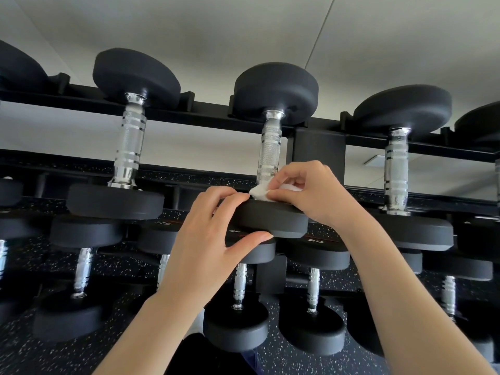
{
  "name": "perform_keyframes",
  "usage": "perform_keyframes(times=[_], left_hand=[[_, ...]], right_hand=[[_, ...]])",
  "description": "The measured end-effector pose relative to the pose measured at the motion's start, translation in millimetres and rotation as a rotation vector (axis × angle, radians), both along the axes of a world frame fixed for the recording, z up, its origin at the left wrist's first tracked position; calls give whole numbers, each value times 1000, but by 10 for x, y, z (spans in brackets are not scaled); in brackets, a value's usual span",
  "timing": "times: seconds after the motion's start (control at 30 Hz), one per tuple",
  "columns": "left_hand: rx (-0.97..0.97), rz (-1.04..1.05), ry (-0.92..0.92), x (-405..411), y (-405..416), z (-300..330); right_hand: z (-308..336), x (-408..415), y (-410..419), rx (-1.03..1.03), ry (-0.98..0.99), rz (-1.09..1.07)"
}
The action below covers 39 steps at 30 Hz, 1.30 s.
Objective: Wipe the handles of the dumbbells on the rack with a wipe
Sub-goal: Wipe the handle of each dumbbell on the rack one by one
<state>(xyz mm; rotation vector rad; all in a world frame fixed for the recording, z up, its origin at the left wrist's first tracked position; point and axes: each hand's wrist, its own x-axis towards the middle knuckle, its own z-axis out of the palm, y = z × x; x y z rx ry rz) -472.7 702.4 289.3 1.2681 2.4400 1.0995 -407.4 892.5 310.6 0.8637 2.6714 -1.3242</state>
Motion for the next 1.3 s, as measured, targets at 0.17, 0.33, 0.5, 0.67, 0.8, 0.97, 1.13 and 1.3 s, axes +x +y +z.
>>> perform_keyframes(times=[0.17,0.33,0.5,0.67,0.8,0.97,1.13,1.3], left_hand=[[-11,-7,-3,-10,1,8],[-2,-5,-3,-10,6,-7],[-10,-16,20,-20,8,-15],[-11,-16,23,-28,10,-15],[-15,-19,39,-34,12,-21],[-16,-18,34,-35,9,-16],[-11,-22,32,-34,12,-14],[-5,-16,12,-26,14,-8]], right_hand=[[-102,112,87,-67,-35,-40],[-169,138,57,-286,24,-159],[-204,88,47,-409,64,-235],[-281,67,36,-516,130,-396],[-320,39,31,-617,198,-477],[-359,15,8,-634,276,-577],[-330,-31,37,-639,315,-592],[-294,57,67,-683,258,-434]])
